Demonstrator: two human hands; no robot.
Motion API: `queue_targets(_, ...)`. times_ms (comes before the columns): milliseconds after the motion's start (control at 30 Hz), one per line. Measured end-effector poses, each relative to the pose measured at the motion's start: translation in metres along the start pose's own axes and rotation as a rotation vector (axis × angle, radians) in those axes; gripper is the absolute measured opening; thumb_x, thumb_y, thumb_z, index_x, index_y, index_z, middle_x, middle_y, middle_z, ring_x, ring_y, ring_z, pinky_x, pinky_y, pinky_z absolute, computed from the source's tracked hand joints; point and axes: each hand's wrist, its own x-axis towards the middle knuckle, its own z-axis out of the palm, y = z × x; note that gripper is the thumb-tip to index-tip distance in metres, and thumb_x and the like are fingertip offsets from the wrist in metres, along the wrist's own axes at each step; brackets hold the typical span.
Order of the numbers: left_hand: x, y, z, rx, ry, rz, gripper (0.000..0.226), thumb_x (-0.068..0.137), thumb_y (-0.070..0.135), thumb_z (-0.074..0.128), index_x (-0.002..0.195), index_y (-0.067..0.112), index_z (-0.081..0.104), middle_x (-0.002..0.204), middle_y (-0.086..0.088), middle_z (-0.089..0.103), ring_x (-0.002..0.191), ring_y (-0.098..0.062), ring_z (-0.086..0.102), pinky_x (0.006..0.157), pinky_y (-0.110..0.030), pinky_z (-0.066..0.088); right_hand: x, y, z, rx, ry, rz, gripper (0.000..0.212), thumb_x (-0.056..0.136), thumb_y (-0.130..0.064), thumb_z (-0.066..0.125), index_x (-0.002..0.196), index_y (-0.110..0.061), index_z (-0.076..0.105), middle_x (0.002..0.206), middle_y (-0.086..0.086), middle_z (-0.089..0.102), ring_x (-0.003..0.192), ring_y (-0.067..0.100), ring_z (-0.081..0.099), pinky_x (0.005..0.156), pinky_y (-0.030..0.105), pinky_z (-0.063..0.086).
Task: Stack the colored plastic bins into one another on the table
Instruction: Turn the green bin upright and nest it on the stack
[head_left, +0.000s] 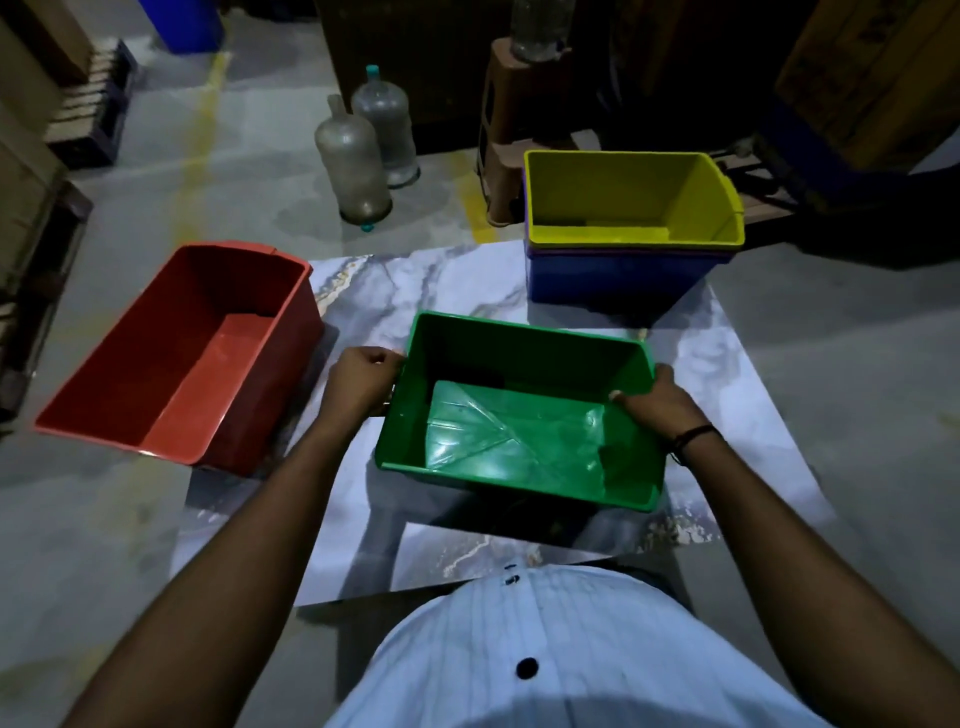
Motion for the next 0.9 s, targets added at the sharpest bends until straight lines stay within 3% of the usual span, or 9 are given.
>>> queue_targets(100, 0.001, 0.004, 0.002, 0.231, 0.049, 0.110, 0.032, 0.087, 0.047, 0.063, 0.094, 0.021, 0.079, 0.092, -0.012, 0.079, 0.085, -0.030, 0.076, 0.080, -0.043, 0.064, -0.005, -0.007, -0.005, 0.055, 0.086, -0.082, 0.058, 0.082, -0.038, 0.076, 0.126, -0.008, 0.053, 0.122, 0.021, 0.064, 0.107, 0.038, 0.064, 0.091, 0.046, 0.055)
queue_targets(200, 0.005, 0.015, 0.000, 0.310, 0.135, 0.160, 0.029, 0.096, 0.028, 0.061, 0.116, 0.015, 0.078, 0.112, -0.017, 0.077, 0.105, -0.033, 0.072, 0.089, -0.033, 0.054, -0.022, -0.027, -0.020, 0.324, 0.169, -0.187, 0.058, 0.082, -0.036, 0.079, 0.130, -0.010, 0.059, 0.122, 0.015, 0.067, 0.108, 0.030, 0.066, 0.093, 0.043, 0.055)
queue_targets(333, 0.023, 0.020, -0.003, 0.208, 0.092, 0.037, 0.024, 0.097, 0.016, 0.060, 0.083, -0.001, 0.070, 0.105, -0.027, 0.074, 0.103, -0.039, 0.071, 0.092, -0.045, 0.054, -0.064, -0.067, -0.053, 0.722, 0.123, -0.469, 0.051, 0.085, -0.032, 0.069, 0.131, -0.013, 0.063, 0.124, 0.008, 0.068, 0.111, 0.019, 0.066, 0.074, 0.028, 0.054)
queue_targets(400, 0.031, 0.021, 0.000, 0.140, 0.053, -0.092, 0.025, 0.094, 0.019, 0.067, 0.076, 0.002, 0.066, 0.106, -0.028, 0.073, 0.104, -0.038, 0.071, 0.096, -0.050, 0.055, -0.082, -0.085, -0.065, 0.744, 0.048, -0.648, 0.048, 0.091, -0.027, 0.064, 0.136, -0.013, 0.059, 0.132, 0.007, 0.065, 0.120, 0.019, 0.064, 0.081, 0.027, 0.054)
queue_targets(467, 0.040, 0.021, 0.006, 0.115, -0.031, -0.183, 0.024, 0.092, 0.022, 0.072, 0.096, -0.002, 0.076, 0.110, -0.027, 0.074, 0.105, -0.038, 0.071, 0.098, -0.048, 0.056, -0.089, -0.096, -0.073, 0.672, 0.040, -0.778, 0.050, 0.093, -0.024, 0.063, 0.140, -0.009, 0.055, 0.138, 0.009, 0.062, 0.128, 0.020, 0.059, 0.095, 0.031, 0.053)
queue_targets(600, 0.044, 0.032, 0.011, 0.142, -0.183, -0.232, 0.024, 0.090, 0.026, 0.075, 0.099, 0.004, 0.077, 0.109, -0.023, 0.075, 0.103, -0.039, 0.072, 0.100, -0.053, 0.056, -0.077, -0.102, -0.088, 0.563, 0.175, -0.778, 0.052, 0.091, -0.027, 0.065, 0.140, -0.010, 0.056, 0.134, 0.006, 0.063, 0.125, 0.015, 0.060, 0.105, 0.038, 0.050)
queue_targets(700, 0.038, 0.058, 0.006, 0.083, -0.290, -0.201, 0.025, 0.095, 0.027, 0.070, 0.100, 0.002, 0.073, 0.104, -0.020, 0.074, 0.086, -0.028, 0.074, 0.079, -0.039, 0.061, -0.056, -0.089, -0.108, 0.630, 0.248, -0.627, 0.047, 0.089, -0.029, 0.061, 0.134, -0.015, 0.060, 0.127, 0.007, 0.067, 0.118, 0.016, 0.064, 0.102, 0.042, 0.053)
queue_targets(767, 0.029, 0.082, 0.002, -0.011, -0.346, -0.194, 0.026, 0.090, 0.033, 0.076, 0.092, 0.008, 0.070, 0.097, -0.017, 0.072, 0.075, -0.019, 0.068, 0.068, -0.029, 0.054, -0.042, -0.078, -0.124, 0.730, 0.232, -0.505, 0.045, 0.089, -0.027, 0.058, 0.131, -0.010, 0.064, 0.121, 0.010, 0.071, 0.112, 0.022, 0.068, 0.085, 0.037, 0.058)
queue_targets(900, 0.005, 0.140, -0.007, -0.020, -0.423, -0.106, 0.037, 0.093, 0.042, 0.069, 0.071, 0.018, 0.052, 0.054, 0.000, 0.044, 0.037, -0.006, 0.039, 0.039, -0.017, 0.028, -0.026, -0.061, -0.149, 0.865, 0.234, -0.345, 0.031, 0.101, -0.011, 0.042, 0.113, -0.013, 0.070, 0.083, -0.008, 0.071, 0.061, 0.001, 0.064, 0.052, 0.016, 0.045)
